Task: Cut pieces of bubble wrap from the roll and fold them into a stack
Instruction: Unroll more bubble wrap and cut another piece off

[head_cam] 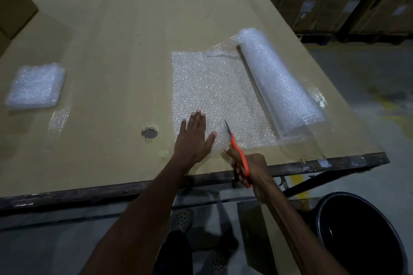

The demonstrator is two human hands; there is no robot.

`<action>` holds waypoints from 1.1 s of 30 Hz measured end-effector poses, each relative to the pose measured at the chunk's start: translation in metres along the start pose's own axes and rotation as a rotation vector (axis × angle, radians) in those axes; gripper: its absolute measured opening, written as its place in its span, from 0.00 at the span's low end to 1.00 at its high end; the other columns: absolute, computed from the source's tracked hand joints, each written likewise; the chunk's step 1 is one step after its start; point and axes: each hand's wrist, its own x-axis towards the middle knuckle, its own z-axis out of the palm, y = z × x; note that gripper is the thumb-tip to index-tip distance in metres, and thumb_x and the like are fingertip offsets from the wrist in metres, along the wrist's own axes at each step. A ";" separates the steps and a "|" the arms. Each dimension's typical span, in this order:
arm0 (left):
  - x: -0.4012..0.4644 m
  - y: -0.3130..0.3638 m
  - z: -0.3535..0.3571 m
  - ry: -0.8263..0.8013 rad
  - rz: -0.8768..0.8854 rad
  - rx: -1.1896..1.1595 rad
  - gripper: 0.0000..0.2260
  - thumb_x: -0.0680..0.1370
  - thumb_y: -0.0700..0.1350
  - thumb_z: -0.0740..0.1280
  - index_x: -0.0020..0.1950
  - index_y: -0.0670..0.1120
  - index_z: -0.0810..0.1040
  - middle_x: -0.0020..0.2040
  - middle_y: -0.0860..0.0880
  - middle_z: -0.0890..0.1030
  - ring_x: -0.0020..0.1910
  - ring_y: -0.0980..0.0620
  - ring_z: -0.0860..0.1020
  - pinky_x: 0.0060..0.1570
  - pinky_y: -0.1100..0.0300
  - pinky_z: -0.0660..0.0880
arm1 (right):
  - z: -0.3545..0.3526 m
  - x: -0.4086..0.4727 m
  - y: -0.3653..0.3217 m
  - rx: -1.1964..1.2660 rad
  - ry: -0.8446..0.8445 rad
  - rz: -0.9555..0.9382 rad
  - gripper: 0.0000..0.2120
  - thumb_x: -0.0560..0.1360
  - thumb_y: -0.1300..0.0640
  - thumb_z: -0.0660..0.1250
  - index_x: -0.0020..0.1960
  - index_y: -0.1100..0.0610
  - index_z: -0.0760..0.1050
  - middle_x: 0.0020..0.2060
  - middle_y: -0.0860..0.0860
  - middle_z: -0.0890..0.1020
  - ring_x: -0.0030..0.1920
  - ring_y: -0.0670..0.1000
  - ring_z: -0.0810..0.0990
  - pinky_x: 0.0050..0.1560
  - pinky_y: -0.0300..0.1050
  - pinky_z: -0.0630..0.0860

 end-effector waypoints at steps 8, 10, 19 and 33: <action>0.000 -0.002 0.002 0.018 0.007 0.005 0.35 0.82 0.63 0.44 0.82 0.41 0.50 0.82 0.43 0.47 0.81 0.48 0.44 0.78 0.47 0.40 | 0.007 0.005 -0.005 0.027 0.013 -0.010 0.19 0.70 0.46 0.79 0.38 0.62 0.80 0.28 0.57 0.74 0.20 0.48 0.69 0.22 0.38 0.63; -0.001 -0.002 0.002 0.018 0.006 0.006 0.35 0.82 0.63 0.44 0.82 0.41 0.50 0.82 0.43 0.47 0.81 0.48 0.44 0.78 0.47 0.40 | 0.009 0.008 -0.007 0.052 0.020 -0.014 0.18 0.71 0.49 0.79 0.38 0.63 0.80 0.28 0.58 0.74 0.19 0.48 0.68 0.21 0.37 0.62; -0.001 -0.002 0.002 0.032 0.002 0.023 0.36 0.81 0.64 0.42 0.82 0.41 0.51 0.82 0.43 0.48 0.81 0.48 0.45 0.78 0.47 0.40 | 0.012 0.016 -0.012 0.058 -0.004 -0.019 0.18 0.70 0.48 0.79 0.33 0.60 0.77 0.24 0.56 0.71 0.19 0.49 0.65 0.20 0.36 0.59; 0.067 -0.026 -0.022 -0.008 0.053 0.042 0.34 0.82 0.63 0.46 0.80 0.40 0.55 0.81 0.42 0.53 0.81 0.45 0.49 0.78 0.42 0.45 | 0.008 0.018 -0.019 0.038 -0.033 0.064 0.20 0.69 0.41 0.79 0.37 0.58 0.81 0.28 0.56 0.77 0.23 0.50 0.71 0.24 0.38 0.67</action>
